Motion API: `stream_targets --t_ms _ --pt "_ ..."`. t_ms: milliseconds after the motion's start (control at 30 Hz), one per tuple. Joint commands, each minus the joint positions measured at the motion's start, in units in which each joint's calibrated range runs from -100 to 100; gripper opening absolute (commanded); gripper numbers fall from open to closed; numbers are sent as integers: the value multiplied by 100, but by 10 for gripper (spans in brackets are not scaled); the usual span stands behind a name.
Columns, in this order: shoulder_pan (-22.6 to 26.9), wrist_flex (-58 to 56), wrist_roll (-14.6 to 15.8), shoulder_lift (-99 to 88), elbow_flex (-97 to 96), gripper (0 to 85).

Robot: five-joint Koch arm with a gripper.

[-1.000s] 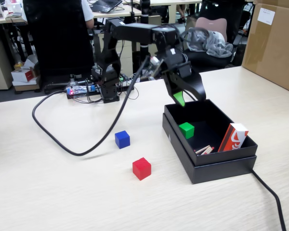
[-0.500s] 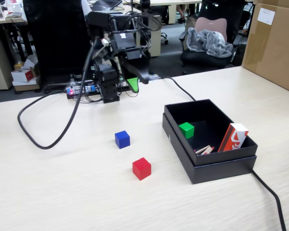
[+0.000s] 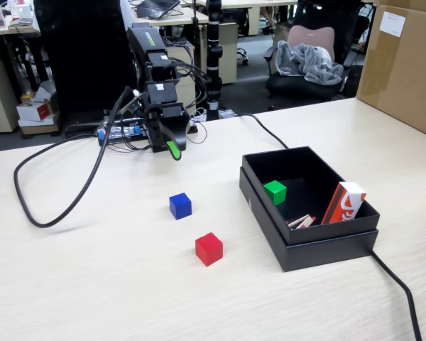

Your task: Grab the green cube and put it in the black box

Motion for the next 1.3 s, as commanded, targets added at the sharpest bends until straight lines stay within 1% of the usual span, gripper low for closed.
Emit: stream_targets --t_ms 0,200,333,567,700,1267 --pt "-107 990 -127 -112 -250 501" --pt "-181 3453 -479 -21 -2064 476" --pt "-176 3945 -518 -32 -2635 476" --pt "-142 4057 -484 -21 -3151 477" --pt "-117 3816 -464 25 -3206 480" --pt "-112 3729 -469 25 -3206 488"
